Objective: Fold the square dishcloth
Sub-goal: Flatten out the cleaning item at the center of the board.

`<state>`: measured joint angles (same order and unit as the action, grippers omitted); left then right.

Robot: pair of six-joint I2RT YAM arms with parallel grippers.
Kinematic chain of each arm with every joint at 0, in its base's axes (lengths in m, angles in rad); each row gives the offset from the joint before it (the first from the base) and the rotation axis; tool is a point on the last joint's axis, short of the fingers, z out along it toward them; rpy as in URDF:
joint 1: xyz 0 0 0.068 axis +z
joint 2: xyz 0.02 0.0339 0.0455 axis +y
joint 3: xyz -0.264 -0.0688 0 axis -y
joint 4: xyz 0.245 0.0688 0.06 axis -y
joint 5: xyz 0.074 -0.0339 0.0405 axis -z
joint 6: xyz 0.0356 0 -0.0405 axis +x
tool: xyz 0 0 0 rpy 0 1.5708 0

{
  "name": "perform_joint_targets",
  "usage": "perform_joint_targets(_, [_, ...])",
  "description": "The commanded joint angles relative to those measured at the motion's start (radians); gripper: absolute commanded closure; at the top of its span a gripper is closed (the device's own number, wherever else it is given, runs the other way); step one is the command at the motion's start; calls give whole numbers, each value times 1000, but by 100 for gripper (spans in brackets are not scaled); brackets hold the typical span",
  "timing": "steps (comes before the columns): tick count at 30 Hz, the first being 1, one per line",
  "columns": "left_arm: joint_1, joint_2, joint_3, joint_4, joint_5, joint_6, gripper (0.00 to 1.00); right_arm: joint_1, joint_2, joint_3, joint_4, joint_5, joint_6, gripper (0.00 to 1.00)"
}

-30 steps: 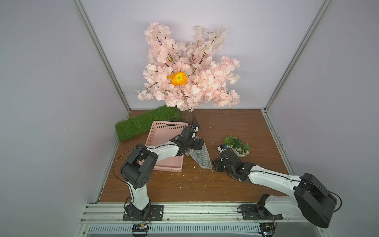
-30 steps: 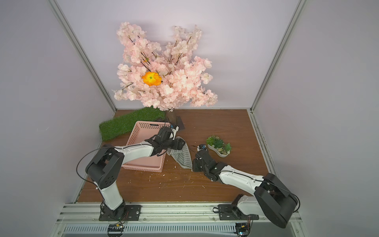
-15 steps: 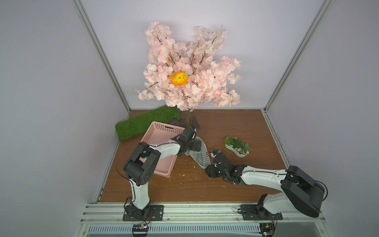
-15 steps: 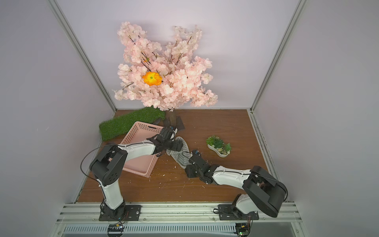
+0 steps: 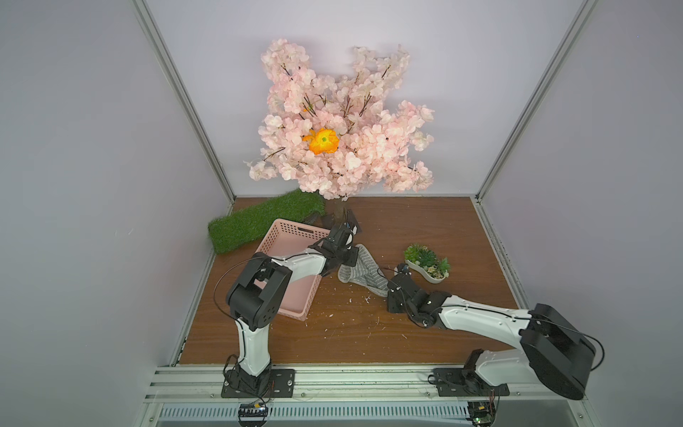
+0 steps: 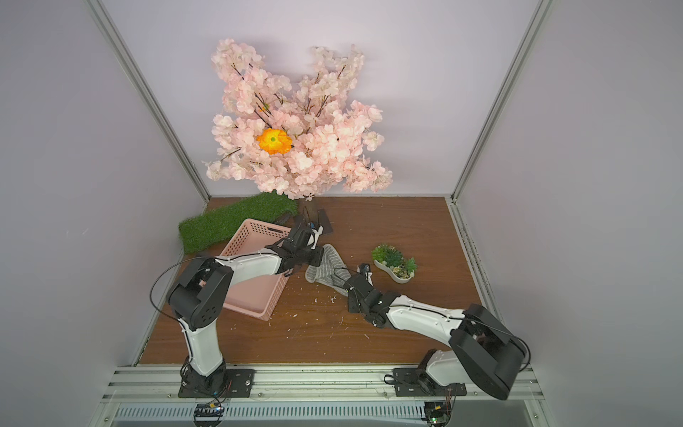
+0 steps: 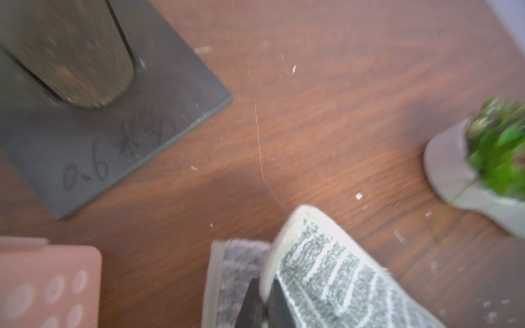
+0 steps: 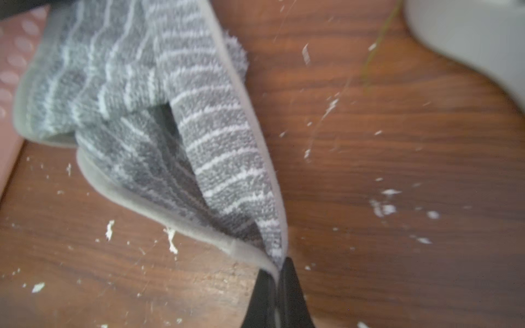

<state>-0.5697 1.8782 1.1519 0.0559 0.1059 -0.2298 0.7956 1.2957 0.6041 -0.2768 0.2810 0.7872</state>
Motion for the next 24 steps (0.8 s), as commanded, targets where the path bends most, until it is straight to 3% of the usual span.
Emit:
perform_joint_targets(1, [9, -91, -12, 66, 5, 32, 99, -43, -92, 3, -104, 145, -4, 100])
perform_joint_targets(13, [-12, -380, -185, 164, 38, 91, 99, -130, -371, 99, -197, 302, -233, 100])
perform_joint_targets(18, [-37, -516, -220, 82, -4, 64, 99, -130, -462, 192, -290, 251, -316, 100])
perform_joint_targets(24, [-72, -583, -217, -6, 11, -79, 99, -131, -444, 365, -522, 156, -304, 100])
